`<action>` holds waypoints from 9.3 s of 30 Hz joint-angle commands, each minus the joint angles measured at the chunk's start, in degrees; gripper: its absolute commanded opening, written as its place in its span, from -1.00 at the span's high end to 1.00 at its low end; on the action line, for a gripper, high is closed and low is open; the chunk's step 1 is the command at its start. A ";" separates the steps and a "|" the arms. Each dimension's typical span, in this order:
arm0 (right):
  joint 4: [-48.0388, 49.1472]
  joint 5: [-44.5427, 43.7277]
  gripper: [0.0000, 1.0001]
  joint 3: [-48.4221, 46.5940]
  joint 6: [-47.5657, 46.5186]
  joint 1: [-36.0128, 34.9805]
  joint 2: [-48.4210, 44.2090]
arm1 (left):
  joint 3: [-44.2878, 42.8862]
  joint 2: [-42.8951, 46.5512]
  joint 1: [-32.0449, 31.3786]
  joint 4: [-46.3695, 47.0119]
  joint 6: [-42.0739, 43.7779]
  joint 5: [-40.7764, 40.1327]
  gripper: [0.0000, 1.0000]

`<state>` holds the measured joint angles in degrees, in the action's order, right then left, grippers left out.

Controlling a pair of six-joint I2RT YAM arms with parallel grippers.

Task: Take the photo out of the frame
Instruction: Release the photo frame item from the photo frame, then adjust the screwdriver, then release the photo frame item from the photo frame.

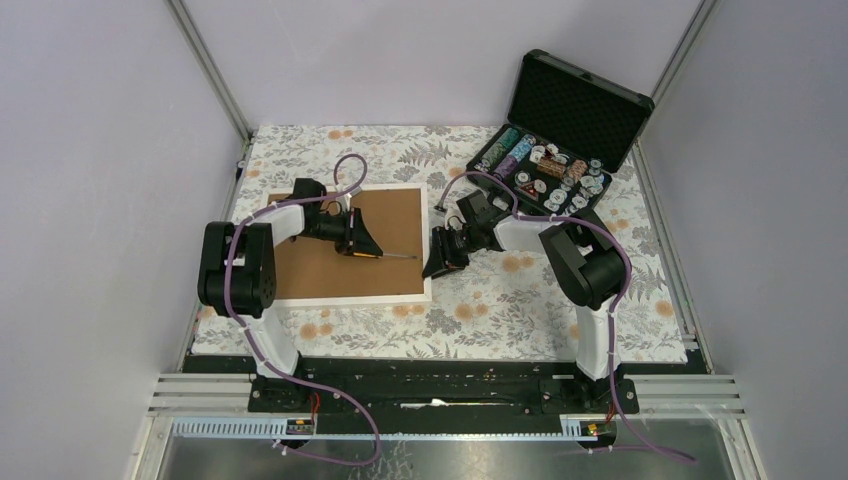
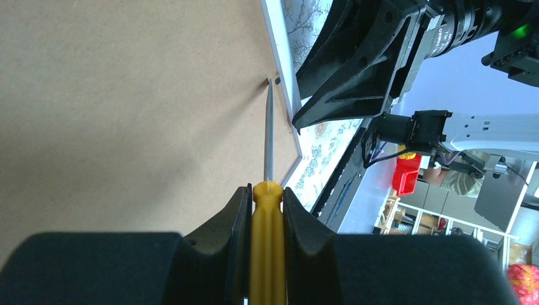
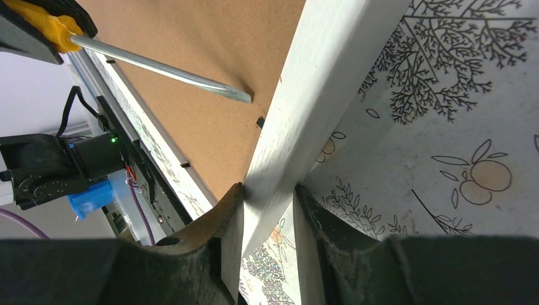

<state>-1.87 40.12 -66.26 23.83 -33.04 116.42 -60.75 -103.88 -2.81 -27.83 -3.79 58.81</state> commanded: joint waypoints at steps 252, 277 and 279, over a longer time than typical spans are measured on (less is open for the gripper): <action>23.85 -3.75 -0.14 7.98 5.64 4.07 -4.90 | 27.66 5.77 0.70 63.70 -41.56 -1.66 1.00; 24.82 -3.13 0.08 7.46 5.02 3.47 -0.58 | 27.53 -1.03 2.04 69.74 -46.52 -0.59 1.00; 24.81 -3.12 0.08 7.42 5.04 3.36 -0.42 | 27.41 -0.69 2.09 69.45 -46.30 -0.80 1.00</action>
<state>22.24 37.10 -58.19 29.06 -28.93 115.02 -32.88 -104.38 -1.74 40.21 -50.81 58.74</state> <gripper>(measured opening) 0.461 0.215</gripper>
